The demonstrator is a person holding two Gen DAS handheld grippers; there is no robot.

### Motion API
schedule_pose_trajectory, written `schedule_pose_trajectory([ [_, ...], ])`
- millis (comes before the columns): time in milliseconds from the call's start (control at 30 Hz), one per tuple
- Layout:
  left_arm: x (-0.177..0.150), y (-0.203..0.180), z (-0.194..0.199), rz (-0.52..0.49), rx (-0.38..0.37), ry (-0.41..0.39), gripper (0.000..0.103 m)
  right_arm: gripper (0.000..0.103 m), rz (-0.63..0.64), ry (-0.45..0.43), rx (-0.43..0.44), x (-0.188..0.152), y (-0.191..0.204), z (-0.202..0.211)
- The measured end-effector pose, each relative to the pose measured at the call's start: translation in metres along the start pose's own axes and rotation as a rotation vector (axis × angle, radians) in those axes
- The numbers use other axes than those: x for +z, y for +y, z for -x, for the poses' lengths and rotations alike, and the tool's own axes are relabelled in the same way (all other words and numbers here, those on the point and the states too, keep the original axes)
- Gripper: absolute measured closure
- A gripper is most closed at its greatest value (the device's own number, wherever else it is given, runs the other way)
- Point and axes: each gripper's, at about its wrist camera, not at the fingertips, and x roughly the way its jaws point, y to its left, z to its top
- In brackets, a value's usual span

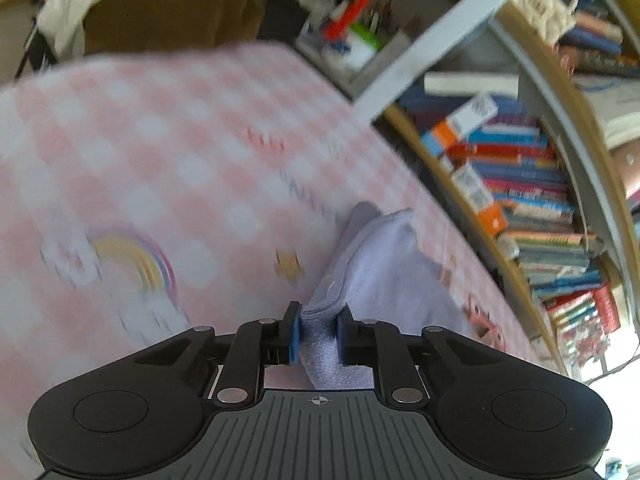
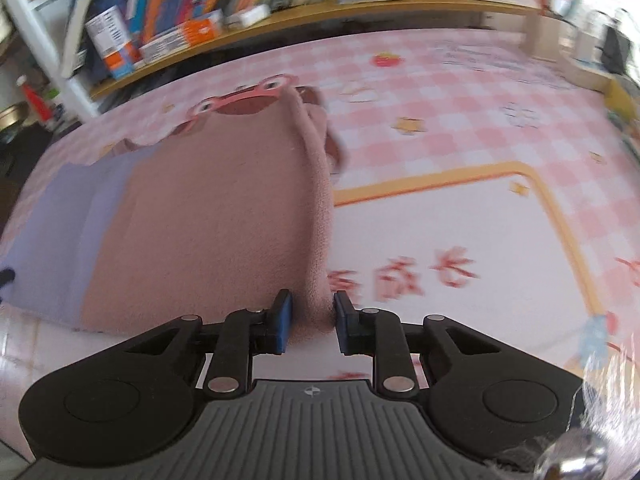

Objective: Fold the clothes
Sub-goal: 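Grasp the pink hem with the right gripper while the left gripper holds the lavender hem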

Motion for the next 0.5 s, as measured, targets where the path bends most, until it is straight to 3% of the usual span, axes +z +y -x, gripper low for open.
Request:
schedule_pose_trajectory([
  [167,0.025,0.029,0.013,0.047,0.008,-0.072,0.087,0.082,0.091,0.024,0.061,0.002,0.046,-0.018],
  [300,0.034,0.049,0.01,0.083,0.043,-0.069,0.087,0.082,0.159,0.029,0.074,0.004,0.07,-0.026],
  [500,0.032,0.059,-0.006,0.11,0.05,-0.038,0.072,0.082,0.18,0.04,0.067,0.006,0.072,-0.028],
])
